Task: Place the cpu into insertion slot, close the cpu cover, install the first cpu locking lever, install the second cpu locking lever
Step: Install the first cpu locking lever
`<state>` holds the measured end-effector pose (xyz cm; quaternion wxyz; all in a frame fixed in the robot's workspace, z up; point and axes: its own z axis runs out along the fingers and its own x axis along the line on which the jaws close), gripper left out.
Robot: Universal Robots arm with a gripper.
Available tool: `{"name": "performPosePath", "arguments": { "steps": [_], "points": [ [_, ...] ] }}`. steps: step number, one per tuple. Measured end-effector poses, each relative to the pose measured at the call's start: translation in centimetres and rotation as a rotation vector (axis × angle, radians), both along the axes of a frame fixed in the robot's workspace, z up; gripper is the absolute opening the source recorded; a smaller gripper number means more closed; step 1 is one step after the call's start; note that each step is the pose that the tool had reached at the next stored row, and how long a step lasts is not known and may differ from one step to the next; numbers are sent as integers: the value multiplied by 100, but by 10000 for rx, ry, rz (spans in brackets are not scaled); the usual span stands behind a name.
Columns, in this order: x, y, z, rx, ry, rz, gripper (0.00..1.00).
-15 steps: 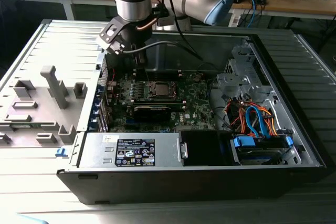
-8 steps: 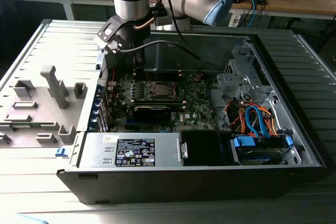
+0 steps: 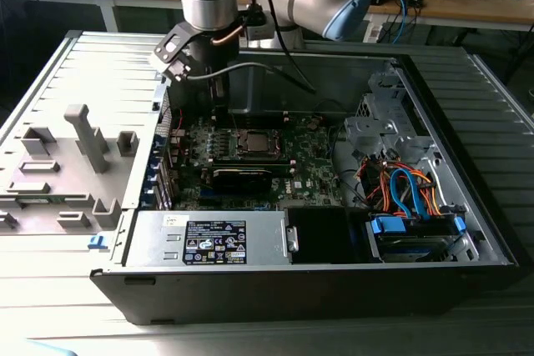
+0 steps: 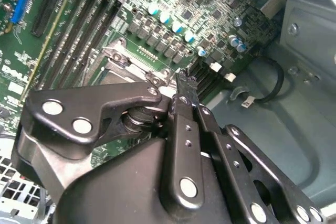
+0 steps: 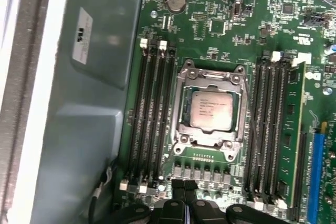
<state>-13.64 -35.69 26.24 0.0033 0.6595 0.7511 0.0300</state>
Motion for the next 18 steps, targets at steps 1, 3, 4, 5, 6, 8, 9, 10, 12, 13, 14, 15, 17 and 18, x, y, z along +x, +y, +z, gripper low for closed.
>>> {"name": "performPosePath", "arguments": {
  "steps": [1,3,4,5,6,8,9,10,12,13,14,15,17,18],
  "points": [
    [0,17,0,0,0,0,11],
    [-2,52,11,-29,20,3,11],
    [-8,63,22,-47,29,2,11],
    [-15,73,34,-68,45,-2,11],
    [-13,76,30,-57,41,-2,11],
    [-13,77,38,-54,51,-15,11],
    [-10,85,51,-9,61,-15,11],
    [-9,90,66,50,40,-15,11],
    [-2,97,104,139,-9,-17,11],
    [-3,97,128,141,-4,-18,11],
    [-5,94,165,140,4,-18,11],
    [-5,94,183,155,1,-19,11],
    [-6,93,204,159,0,-12,11],
    [-6,93,204,160,0,-3,11]
  ]
}}
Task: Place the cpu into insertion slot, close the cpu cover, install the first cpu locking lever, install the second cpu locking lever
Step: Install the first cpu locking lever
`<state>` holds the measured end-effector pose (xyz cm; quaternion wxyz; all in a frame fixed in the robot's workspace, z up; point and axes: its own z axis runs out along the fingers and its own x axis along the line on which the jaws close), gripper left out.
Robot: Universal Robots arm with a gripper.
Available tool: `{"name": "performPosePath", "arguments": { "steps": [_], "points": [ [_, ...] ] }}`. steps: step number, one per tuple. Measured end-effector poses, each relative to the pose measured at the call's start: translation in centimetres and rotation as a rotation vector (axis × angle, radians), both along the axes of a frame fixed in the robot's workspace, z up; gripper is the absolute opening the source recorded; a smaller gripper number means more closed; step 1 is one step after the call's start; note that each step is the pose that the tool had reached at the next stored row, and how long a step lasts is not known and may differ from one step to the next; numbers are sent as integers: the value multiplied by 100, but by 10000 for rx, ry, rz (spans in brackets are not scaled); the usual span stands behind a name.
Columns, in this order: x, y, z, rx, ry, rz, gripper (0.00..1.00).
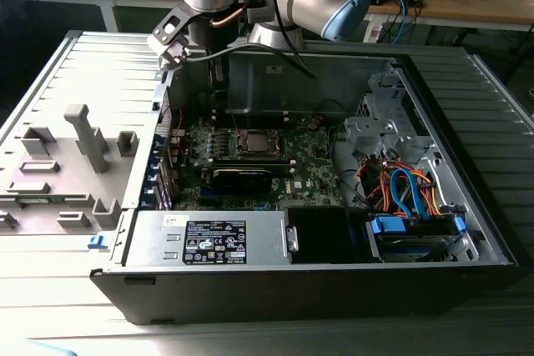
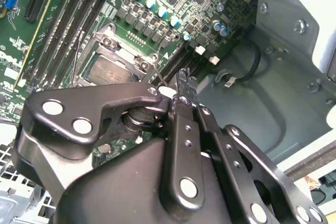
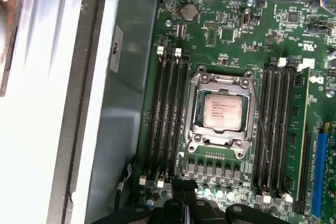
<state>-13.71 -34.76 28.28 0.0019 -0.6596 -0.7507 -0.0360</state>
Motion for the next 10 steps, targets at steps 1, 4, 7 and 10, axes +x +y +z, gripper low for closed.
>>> {"name": "performPosePath", "arguments": {
  "steps": [1,4,7,10],
  "points": [
    [0,0,0,0,0,7,11],
    [0,-1,2,-11,3,14,11],
    [0,0,2,-12,3,13,11],
    [0,0,2,-38,3,122,11]
  ]
}}
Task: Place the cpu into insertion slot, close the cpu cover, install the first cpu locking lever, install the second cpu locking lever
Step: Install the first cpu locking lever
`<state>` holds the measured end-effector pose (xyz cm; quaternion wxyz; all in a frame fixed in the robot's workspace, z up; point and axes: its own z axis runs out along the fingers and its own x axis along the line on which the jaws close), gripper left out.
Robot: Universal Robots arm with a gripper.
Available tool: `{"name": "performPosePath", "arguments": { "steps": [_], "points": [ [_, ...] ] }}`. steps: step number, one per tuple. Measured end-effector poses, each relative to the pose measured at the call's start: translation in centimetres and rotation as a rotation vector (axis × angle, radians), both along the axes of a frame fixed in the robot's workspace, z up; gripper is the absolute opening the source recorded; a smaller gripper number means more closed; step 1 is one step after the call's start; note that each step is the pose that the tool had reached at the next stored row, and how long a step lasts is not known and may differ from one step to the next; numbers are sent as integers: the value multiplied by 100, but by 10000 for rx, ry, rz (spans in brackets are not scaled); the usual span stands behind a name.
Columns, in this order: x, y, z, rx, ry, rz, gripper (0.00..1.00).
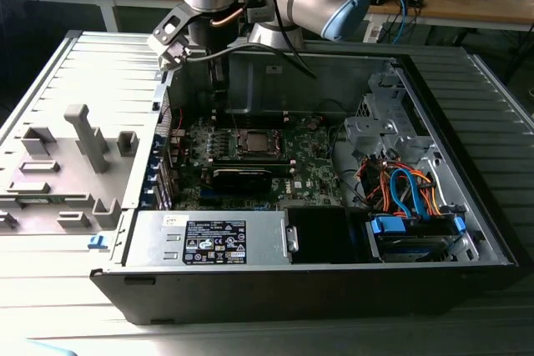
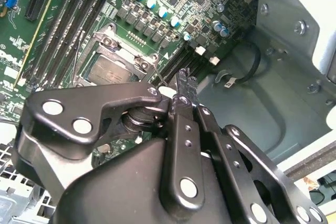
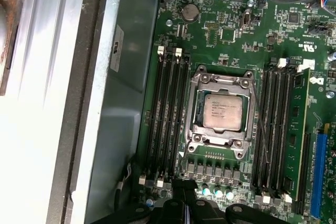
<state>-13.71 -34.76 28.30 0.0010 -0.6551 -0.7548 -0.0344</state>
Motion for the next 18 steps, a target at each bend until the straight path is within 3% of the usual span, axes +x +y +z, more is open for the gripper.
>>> {"name": "performPosePath", "arguments": {
  "steps": [3,9,18],
  "points": [
    [0,-1,0,-95,-1,146,11],
    [0,-1,0,-182,-3,799,11],
    [0,0,0,-205,-5,1110,11]
  ]
}}
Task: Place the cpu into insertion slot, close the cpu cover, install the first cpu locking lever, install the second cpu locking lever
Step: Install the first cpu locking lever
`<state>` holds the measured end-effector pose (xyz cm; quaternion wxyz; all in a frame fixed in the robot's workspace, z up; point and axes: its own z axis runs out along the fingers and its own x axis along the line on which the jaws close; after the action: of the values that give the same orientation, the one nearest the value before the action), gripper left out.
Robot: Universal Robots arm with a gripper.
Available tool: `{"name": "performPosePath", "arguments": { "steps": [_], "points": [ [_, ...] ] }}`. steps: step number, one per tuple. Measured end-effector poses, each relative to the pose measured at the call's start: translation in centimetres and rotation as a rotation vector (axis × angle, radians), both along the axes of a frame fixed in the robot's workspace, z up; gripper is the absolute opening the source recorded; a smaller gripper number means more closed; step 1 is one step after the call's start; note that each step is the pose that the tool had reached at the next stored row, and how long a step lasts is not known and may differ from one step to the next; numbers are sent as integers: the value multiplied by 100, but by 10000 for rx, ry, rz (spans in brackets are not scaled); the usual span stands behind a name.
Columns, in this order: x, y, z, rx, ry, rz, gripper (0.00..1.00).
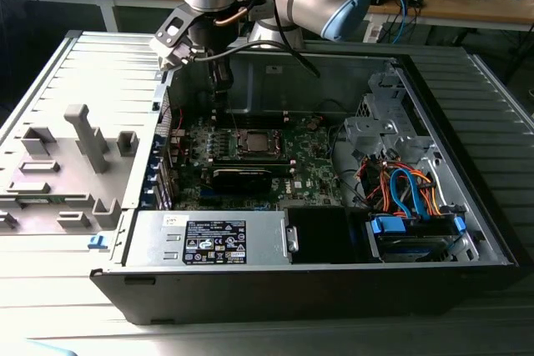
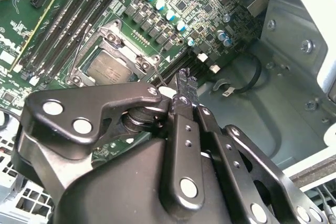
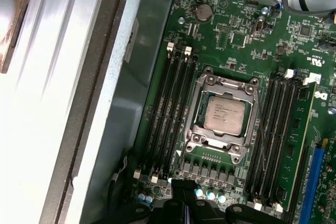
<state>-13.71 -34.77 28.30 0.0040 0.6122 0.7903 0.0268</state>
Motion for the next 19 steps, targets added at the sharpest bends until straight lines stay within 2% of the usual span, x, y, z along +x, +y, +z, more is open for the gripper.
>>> {"name": "performPosePath", "arguments": {
  "steps": [19],
  "points": [
    [0,0,0,-2,0,132,11]
  ]
}}
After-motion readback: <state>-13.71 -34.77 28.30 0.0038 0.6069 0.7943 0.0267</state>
